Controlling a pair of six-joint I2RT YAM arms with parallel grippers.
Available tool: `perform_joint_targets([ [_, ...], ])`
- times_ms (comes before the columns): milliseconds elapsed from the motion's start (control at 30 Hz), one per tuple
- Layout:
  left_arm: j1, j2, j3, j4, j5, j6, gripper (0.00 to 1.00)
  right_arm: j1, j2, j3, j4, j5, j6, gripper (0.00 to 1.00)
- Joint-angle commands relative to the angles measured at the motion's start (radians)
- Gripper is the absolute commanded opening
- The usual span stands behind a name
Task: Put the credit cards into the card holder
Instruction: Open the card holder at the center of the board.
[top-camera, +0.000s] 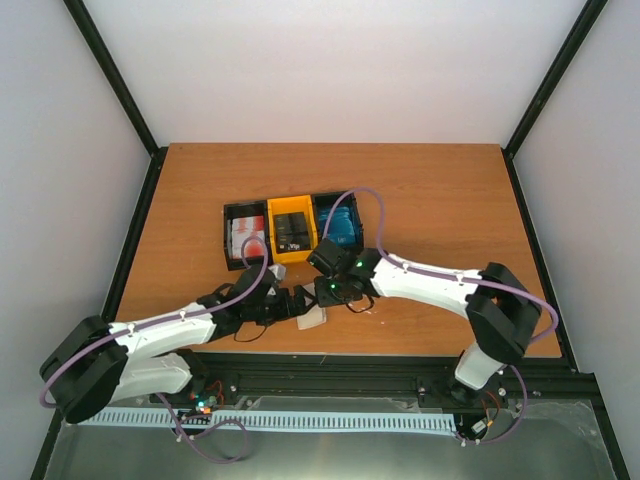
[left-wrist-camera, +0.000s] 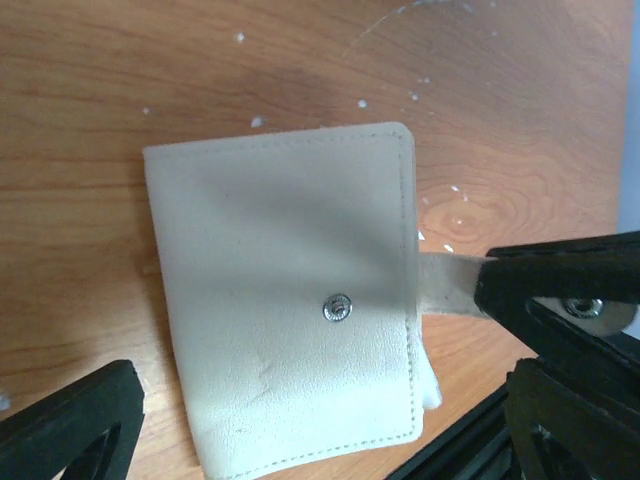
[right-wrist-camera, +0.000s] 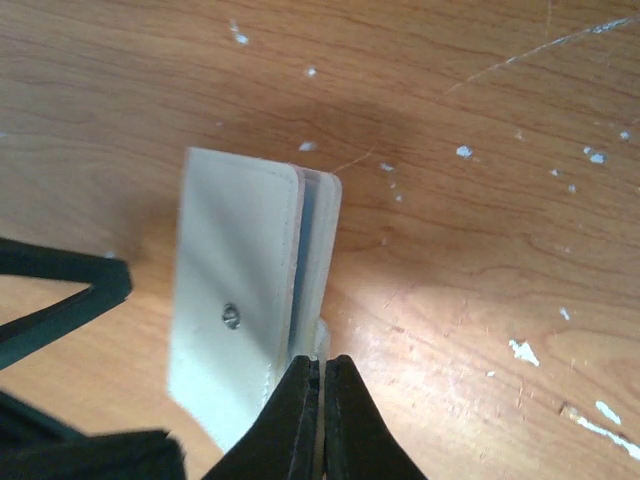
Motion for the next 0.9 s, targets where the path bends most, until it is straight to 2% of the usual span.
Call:
perform_joint_targets([
  [0, 0.009, -0.054, 0.028, -0.008, -0.007, 0.02, 1.0, -0.005, -0.082, -0.027, -0.02, -0.04, 0.023, 0.03],
  [200, 0.034, -0.096, 0.014, 0.001, 0.011, 0.017, 1.0, -0.007, -0.146, -0.034, -0.019, -0.054, 0.024, 0.03],
  [400, 0.052, -0.072, -0.008, 0.042, 0.074, 0.013, 0.99, -0.007, -0.156, -0.038, 0.003, -0.084, 0.017, 0.03],
  [600, 0.057, -0.027, 0.003, 0.032, 0.082, 0.022, 0.87, -0.007, -0.147, -0.039, -0.005, -0.068, 0.013, 0.03],
  [700, 0.057, -0.003, 0.021, -0.004, 0.063, 0.029, 0.84, -0.007, -0.155, -0.04, 0.002, -0.069, 0.01, 0.03],
  [867, 0.06, 0.018, 0.059, -0.058, 0.039, 0.053, 0.89, -0.009, -0.182, -0.031, 0.012, -0.061, 0.004, 0.03],
])
